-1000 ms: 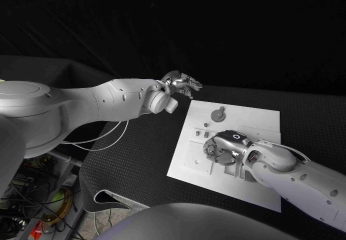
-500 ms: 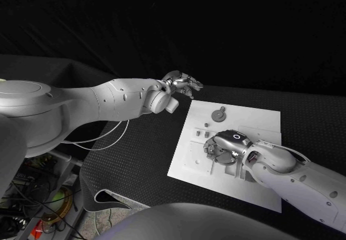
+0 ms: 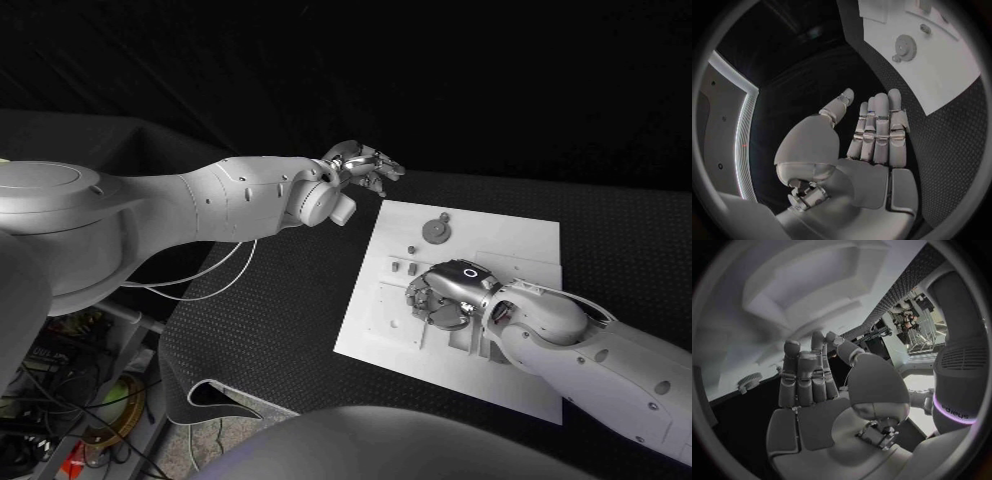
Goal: Assemble the parts on the task board
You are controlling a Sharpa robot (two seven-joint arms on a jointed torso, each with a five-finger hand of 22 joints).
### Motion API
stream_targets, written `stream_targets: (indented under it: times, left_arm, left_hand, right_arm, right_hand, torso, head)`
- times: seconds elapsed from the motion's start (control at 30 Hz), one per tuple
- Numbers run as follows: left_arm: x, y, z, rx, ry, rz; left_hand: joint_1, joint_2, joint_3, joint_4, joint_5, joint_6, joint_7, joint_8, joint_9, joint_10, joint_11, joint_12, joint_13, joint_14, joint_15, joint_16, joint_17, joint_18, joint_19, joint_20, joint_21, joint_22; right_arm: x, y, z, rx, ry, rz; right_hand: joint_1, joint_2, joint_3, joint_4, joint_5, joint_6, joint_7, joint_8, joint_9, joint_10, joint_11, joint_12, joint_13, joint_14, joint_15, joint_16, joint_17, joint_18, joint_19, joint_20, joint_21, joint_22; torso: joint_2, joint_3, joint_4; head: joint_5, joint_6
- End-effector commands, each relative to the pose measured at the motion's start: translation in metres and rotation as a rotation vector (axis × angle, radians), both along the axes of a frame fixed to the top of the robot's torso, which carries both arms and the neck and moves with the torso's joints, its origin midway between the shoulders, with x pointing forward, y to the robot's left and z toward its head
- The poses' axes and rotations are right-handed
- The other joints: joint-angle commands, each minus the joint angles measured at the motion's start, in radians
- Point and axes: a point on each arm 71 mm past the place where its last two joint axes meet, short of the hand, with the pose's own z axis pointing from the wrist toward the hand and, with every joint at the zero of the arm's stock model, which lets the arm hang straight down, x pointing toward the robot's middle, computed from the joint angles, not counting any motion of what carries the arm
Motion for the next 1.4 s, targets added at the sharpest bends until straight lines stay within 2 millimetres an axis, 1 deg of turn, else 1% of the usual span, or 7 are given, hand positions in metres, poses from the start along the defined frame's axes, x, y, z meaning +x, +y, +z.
stream_targets:
  times: [0.03, 0.3, 0.43, 0.63, 0.97, 1.17, 1.4]
  left_arm:
    - [0.001, -0.002, 0.001, -0.005, -0.003, -0.016]
    - [0.001, 0.001, 0.002, -0.002, -0.003, -0.009]
    - [0.001, 0.001, 0.002, -0.002, -0.002, -0.009]
    - [0.001, 0.001, 0.002, -0.001, -0.002, -0.009]
    - [0.001, 0.002, 0.002, 0.0, -0.002, -0.006]
    - [0.001, 0.004, 0.002, 0.004, -0.004, 0.001]
    - [0.002, 0.006, 0.002, 0.01, -0.005, 0.007]
  left_hand:
    - [-0.011, -0.003, -0.008, 0.001, -0.002, -0.006, -0.001, 0.006, -0.002, -0.008, 0.0, 0.005, 0.001, 0.007, 0.002, -0.006, 0.001, 0.013, 0.007, 0.0, -0.007, 0.001]
    - [-0.016, -0.004, -0.009, 0.001, -0.002, -0.008, 0.0, 0.006, -0.002, -0.01, 0.0, 0.004, 0.001, 0.006, 0.002, -0.007, 0.002, 0.013, 0.007, 0.0, -0.008, 0.001]
    - [-0.017, -0.004, -0.01, 0.001, -0.002, -0.009, 0.0, 0.006, -0.003, -0.01, 0.0, 0.004, 0.001, 0.006, 0.003, -0.007, 0.002, 0.013, 0.007, 0.0, -0.008, 0.001]
    - [-0.018, -0.005, -0.01, 0.001, -0.002, -0.01, 0.001, 0.005, -0.003, -0.011, 0.0, 0.003, 0.001, 0.006, 0.003, -0.007, 0.002, 0.013, 0.007, 0.0, -0.009, 0.001]
    - [-0.018, -0.005, -0.01, 0.001, -0.002, -0.011, 0.001, 0.005, -0.004, -0.011, 0.0, 0.003, 0.001, 0.006, 0.003, -0.008, 0.002, 0.013, 0.007, 0.0, -0.009, 0.001]
    - [-0.021, -0.006, -0.011, 0.001, -0.003, -0.012, 0.001, 0.005, -0.004, -0.011, 0.001, 0.004, 0.001, 0.006, 0.003, -0.008, 0.003, 0.013, 0.007, 0.001, -0.009, 0.002]
    - [-0.023, -0.008, -0.012, 0.001, -0.003, -0.011, 0.001, 0.005, -0.004, -0.011, 0.0, 0.004, 0.001, 0.007, 0.003, -0.008, 0.003, 0.013, 0.008, 0.0, -0.009, 0.002]
  right_arm:
    - [-0.002, -0.008, -0.015, -0.06, 0.041, -0.023]
    - [0.0, -0.01, -0.013, -0.027, 0.028, -0.046]
    - [0.0, -0.01, -0.013, -0.02, 0.023, -0.052]
    - [0.001, -0.011, -0.012, -0.019, 0.024, -0.056]
    - [-0.003, -0.013, -0.009, -0.004, 0.017, -0.058]
    - [-0.007, -0.011, 0.003, 0.005, -0.011, -0.055]
    - [-0.005, -0.019, 0.035, 0.04, -0.059, -0.061]
  right_hand:
    - [0.01, -0.014, 0.0, -0.003, 0.003, -0.01, 0.005, -0.007, -0.003, -0.014, 0.002, -0.01, -0.002, -0.009, 0.004, -0.005, 0.002, 0.013, -0.009, 0.0, -0.001, 0.02]
    - [0.019, -0.064, -0.012, -0.001, 0.002, -0.063, 0.028, -0.041, -0.015, -0.062, 0.022, -0.03, -0.012, -0.026, 0.023, -0.007, 0.005, 0.013, -0.022, 0.008, -0.001, 0.02]
    - [0.013, -0.079, -0.018, 0.001, 0.002, -0.104, 0.042, -0.065, -0.027, -0.074, 0.03, -0.03, -0.014, -0.032, 0.03, -0.007, 0.006, 0.013, -0.028, 0.012, -0.003, 0.02]
    - [0.01, -0.087, -0.023, 0.002, 0.002, -0.121, 0.048, -0.074, -0.032, -0.081, 0.035, -0.029, -0.016, -0.035, 0.035, -0.006, 0.007, 0.013, -0.029, 0.013, -0.004, 0.02]
    - [0.013, -0.088, -0.024, 0.0, 0.002, -0.126, 0.05, -0.077, -0.034, -0.083, 0.036, -0.028, -0.016, -0.036, 0.036, -0.005, 0.007, 0.013, -0.029, 0.013, -0.003, 0.02]
    - [0.015, -0.103, -0.028, 0.0, 0.002, -0.125, 0.05, -0.076, -0.035, -0.084, 0.037, -0.027, -0.017, -0.035, 0.037, -0.003, 0.008, 0.013, -0.029, 0.012, -0.002, 0.02]
    - [0.015, -0.114, -0.029, 0.003, 0.002, -0.126, 0.051, -0.077, -0.036, -0.086, 0.037, -0.026, -0.017, -0.034, 0.037, -0.002, 0.008, 0.013, -0.028, 0.013, -0.001, 0.02]
  torso:
    - [0.0, 0.0006, 0.0004]
    - [0.0, 0.001, -0.0004]
    - [0.0, 0.0013, 0.0008]
    - [0.0, 0.0007, 0.0003]
    - [0.0, 0.001, 0.0001]
    - [-0.002, 0.0013, -0.0017]
    - [-0.001, 0.0015, -0.0037]
  head:
    - [0.0, 0.0]
    - [-0.004, 0.0]
    - [-0.005, 0.0]
    - [-0.007, 0.0]
    - [-0.013, 0.0]
    - [-0.021, 0.0]
    - [-0.036, 0.0]
